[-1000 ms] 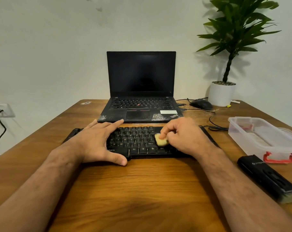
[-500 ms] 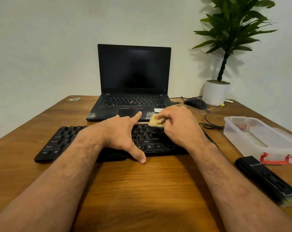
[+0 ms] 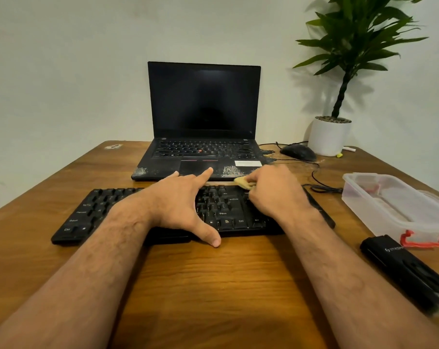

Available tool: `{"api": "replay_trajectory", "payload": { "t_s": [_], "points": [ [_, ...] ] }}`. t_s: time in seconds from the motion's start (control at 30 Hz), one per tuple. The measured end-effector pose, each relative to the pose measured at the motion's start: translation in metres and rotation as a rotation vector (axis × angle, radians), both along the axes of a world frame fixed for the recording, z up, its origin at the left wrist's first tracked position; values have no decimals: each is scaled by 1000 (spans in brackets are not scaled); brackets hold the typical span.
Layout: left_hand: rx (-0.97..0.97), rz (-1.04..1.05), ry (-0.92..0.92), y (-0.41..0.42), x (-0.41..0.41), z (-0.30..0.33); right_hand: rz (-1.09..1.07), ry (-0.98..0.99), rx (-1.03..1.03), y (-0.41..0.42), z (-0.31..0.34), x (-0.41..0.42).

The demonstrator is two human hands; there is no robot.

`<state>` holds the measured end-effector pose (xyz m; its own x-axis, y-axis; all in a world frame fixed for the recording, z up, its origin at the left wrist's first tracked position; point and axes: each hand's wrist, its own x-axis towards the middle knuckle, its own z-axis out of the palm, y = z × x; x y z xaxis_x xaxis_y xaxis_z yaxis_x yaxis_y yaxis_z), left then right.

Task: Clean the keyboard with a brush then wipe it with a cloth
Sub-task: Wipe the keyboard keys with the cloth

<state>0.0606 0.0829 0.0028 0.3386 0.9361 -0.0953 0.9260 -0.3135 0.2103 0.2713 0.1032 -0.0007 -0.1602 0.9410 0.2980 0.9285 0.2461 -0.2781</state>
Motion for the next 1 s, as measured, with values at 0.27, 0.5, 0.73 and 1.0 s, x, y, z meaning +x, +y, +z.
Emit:
{"api": "replay_trajectory", "payload": {
  "t_s": [0.27, 0.5, 0.73, 1.0],
  "points": [
    [-13, 12, -23, -2, -5, 1, 139, 124, -53, -8, 5, 12],
    [21, -6, -31, -4, -1, -2, 46, 176, 76, -6, 5, 18],
    [91, -53, 24, -2, 6, -4, -18, 139, 24, -7, 3, 21],
    [66, -27, 22, -2, 5, -4, 261, 220, -100, -35, 5, 25]
  ]
}}
